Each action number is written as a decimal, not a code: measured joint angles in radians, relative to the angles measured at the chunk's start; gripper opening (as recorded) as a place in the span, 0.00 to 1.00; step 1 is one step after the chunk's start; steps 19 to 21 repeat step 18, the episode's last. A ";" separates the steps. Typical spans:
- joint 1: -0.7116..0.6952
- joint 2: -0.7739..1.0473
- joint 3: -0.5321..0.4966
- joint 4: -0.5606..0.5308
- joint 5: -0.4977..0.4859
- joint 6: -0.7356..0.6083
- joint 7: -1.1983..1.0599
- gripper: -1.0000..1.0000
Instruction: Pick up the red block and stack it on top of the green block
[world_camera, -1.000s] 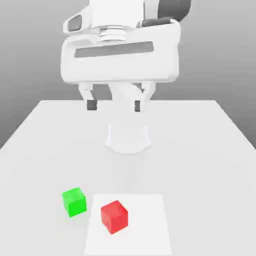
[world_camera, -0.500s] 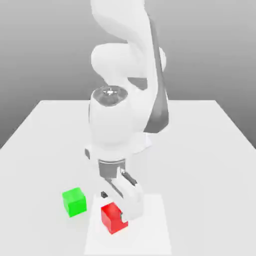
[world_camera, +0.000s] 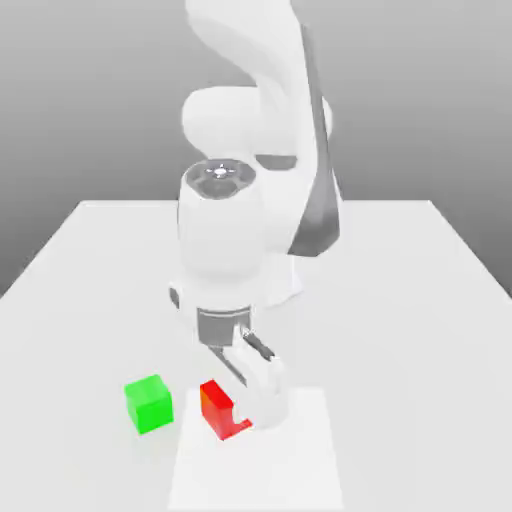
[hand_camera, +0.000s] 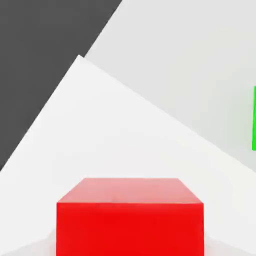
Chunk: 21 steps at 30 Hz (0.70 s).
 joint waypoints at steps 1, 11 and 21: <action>-0.026 -0.022 -0.011 -0.011 -0.004 -0.011 -0.042 0.00; -0.126 -0.114 -0.125 -0.098 0.026 -0.017 -0.450 0.00; -0.128 0.042 -0.122 -0.094 0.051 0.135 -0.475 1.00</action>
